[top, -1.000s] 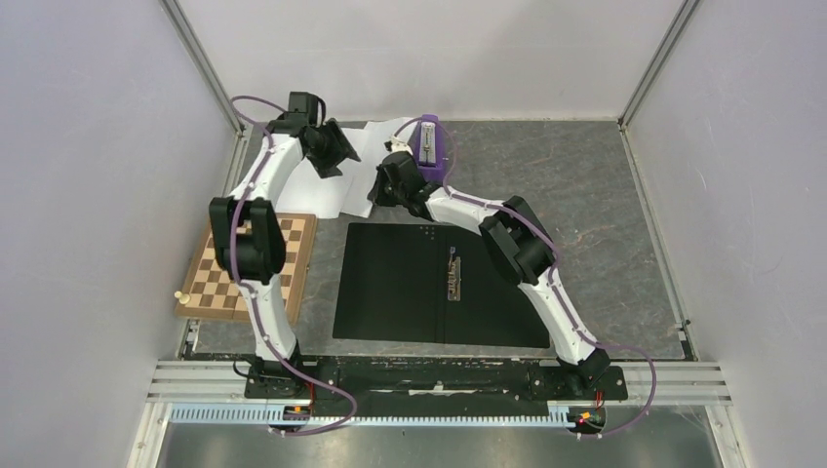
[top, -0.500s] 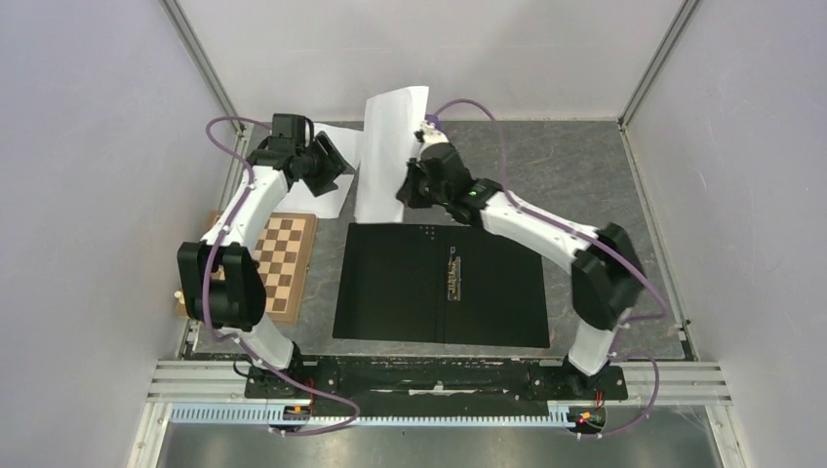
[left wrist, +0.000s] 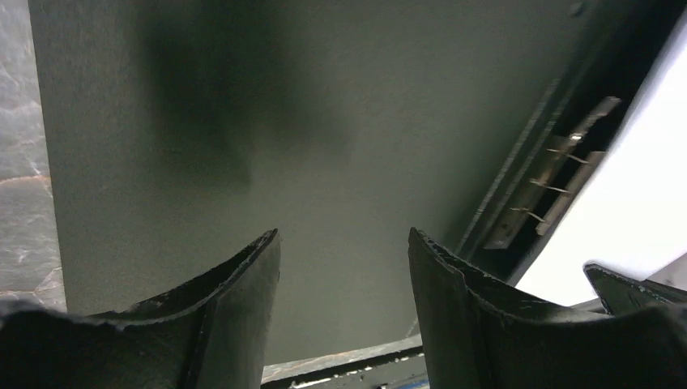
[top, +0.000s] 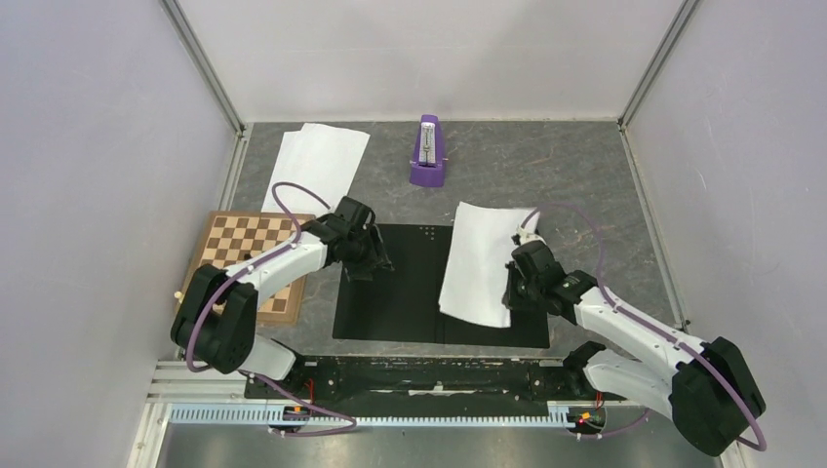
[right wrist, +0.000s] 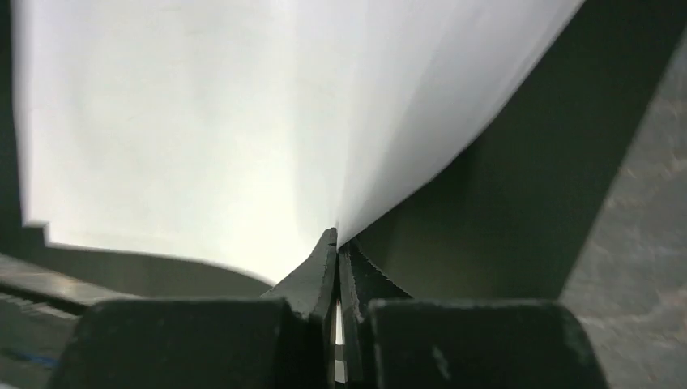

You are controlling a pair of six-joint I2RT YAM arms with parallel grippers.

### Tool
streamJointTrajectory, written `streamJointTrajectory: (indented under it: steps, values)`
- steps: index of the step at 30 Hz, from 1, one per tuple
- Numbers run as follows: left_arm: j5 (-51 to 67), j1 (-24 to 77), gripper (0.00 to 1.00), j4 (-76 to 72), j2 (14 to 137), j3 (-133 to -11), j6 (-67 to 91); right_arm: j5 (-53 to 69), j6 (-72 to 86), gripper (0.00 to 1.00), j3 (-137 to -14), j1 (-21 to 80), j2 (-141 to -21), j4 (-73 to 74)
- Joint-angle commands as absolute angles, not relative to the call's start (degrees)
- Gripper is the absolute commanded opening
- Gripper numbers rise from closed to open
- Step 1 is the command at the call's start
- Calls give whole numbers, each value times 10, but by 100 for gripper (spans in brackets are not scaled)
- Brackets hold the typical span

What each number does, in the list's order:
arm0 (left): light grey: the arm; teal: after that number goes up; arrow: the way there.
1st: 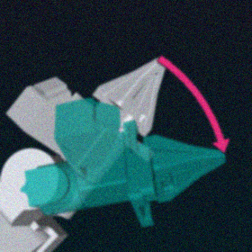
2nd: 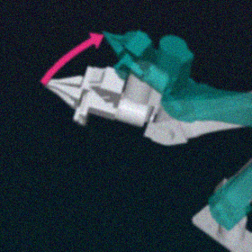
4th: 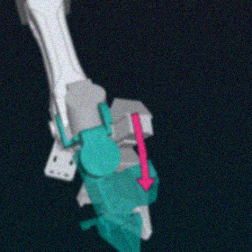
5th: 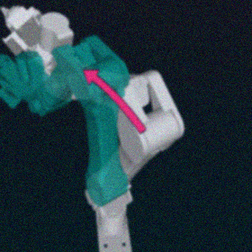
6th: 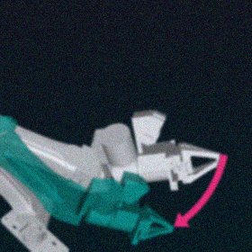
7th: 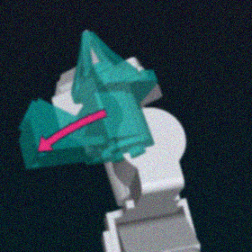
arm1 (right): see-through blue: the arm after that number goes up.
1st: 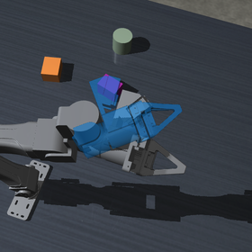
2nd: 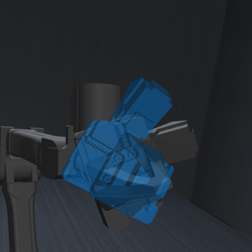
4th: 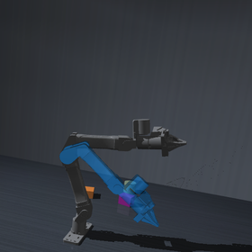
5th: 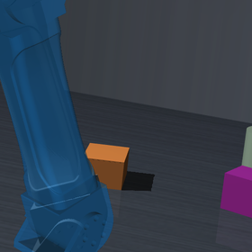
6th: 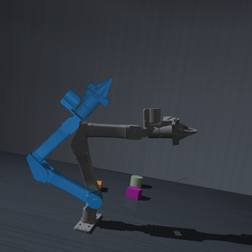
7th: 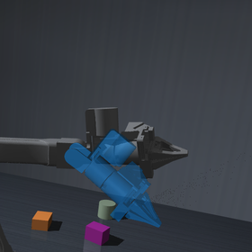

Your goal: Put the files into the folder

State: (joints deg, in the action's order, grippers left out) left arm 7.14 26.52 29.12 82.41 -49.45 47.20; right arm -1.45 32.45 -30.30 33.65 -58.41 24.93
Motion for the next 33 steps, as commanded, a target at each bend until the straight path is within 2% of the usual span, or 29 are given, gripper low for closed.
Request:
streamJointTrajectory:
  steps: [1,5,13,23,28,33]
  values:
    - [2,291,66,276,841,-481,533,-82,303,0,-270,338,-583,295]
    - [-33,302,66,283,848,-476,539,-144,274,0,-287,338,-586,339]
    - [-45,312,66,293,863,-473,553,-175,257,0,-304,337,-592,375]
    - [-43,318,66,294,870,-468,554,-154,350,0,-255,337,-548,347]
    - [-40,320,66,294,874,-468,553,-180,399,0,-223,338,-489,355]
    - [-37,321,66,294,875,-467,555,-152,399,0,-221,338,-511,335]
